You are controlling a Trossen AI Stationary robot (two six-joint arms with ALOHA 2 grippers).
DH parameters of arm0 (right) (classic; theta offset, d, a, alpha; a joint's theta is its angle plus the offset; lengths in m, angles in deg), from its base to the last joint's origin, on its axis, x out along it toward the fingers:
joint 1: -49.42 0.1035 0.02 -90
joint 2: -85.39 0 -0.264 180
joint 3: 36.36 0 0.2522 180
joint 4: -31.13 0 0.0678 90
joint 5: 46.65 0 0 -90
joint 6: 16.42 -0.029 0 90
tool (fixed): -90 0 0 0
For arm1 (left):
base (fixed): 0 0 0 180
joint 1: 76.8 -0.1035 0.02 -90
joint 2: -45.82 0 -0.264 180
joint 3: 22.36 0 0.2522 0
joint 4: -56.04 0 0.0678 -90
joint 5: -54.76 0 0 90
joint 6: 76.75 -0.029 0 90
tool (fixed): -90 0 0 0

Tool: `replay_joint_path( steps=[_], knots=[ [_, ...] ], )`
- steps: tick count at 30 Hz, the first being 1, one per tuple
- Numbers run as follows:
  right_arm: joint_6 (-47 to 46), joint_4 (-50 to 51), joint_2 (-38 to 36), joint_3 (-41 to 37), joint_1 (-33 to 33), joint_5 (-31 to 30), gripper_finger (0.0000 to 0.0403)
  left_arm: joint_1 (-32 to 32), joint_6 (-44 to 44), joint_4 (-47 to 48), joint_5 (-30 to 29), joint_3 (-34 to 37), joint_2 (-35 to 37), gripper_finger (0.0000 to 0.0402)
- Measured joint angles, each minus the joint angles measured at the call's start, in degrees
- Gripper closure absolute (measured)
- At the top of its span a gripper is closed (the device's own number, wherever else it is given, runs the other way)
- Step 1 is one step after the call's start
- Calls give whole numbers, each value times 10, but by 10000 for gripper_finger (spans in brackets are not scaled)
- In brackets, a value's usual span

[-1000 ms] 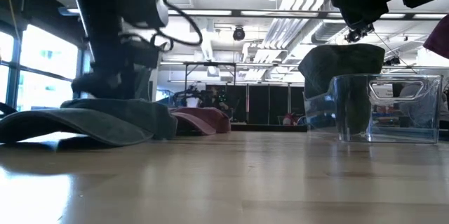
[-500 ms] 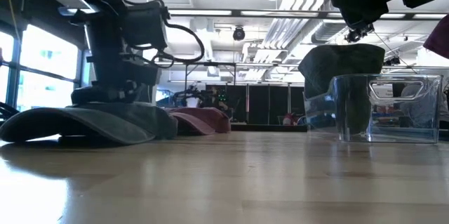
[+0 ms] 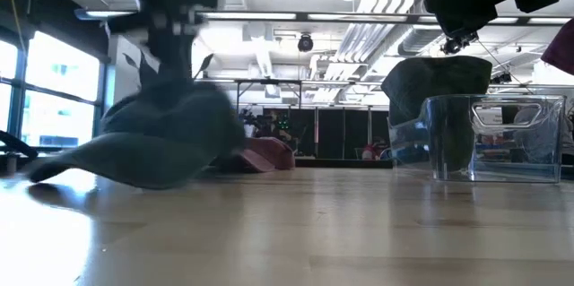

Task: Pick & Place hat
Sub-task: Put the black cap into the top transparent bin

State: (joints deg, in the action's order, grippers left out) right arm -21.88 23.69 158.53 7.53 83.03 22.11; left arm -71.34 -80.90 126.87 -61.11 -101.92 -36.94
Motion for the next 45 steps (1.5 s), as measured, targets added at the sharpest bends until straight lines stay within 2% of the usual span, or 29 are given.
replay_joint_path(
  steps=[6, 8, 11, 13, 15, 19, 21, 24, 27, 31, 33, 36, 39, 42, 43, 45],
  knots=[
    [-5, 11, 0, 0, 0, 0, 265, 55, 2, 21, -139, -109, 9, 398],
    [-5, 11, 0, 0, 0, 0, 265, 60, -9, 12, -164, -132, 8, 398],
    [-5, 11, 0, 0, 0, 0, 265, 58, -28, -57, -211, -135, 9, 398],
    [-7, 11, 0, 0, 0, 0, 265, 58, -41, -93, -209, -119, 9, 398],
    [-7, 12, 0, 0, 0, 0, 265, 63, -44, -129, -146, -94, 8, 398],
    [-7, 13, 0, 0, 0, 0, 265, 93, -32, -233, 85, -10, -9, 398],
    [-7, 14, 0, 0, 0, 0, 265, 115, -31, -323, 181, 37, -27, 398],
    [-7, 14, 0, 0, 0, 0, 265, 144, -30, -456, 261, 97, -63, 398],
    [-7, 9, 0, 0, 0, 0, 265, 165, -24, -529, 271, 122, -102, 398],
    [-7, 2, 0, 0, 0, 0, 265, 171, -6, -538, 268, 121, -136, 392],
    [-6, -1, 0, 0, 0, -1, 265, 167, 13, -536, 276, 108, -145, 376],
    [-5, -2, 0, 0, 0, -20, 265, 158, 21, -509, 314, 86, -147, 329],
    [4, -6, 0, 0, -3, -24, 265, 152, 20, -441, 344, 37, -145, 268],
    [6, -4, 6, 10, -3, -24, 265, 153, 25, -314, 350, -29, -142, 217],
    [11, -5, 12, 20, -3, -24, 265, 157, 34, -277, 336, -49, -141, 205],
    [25, 3, 33, 48, -1, -15, 265, 170, 61, -213, 260, -78, -140, 189]
  ],
)
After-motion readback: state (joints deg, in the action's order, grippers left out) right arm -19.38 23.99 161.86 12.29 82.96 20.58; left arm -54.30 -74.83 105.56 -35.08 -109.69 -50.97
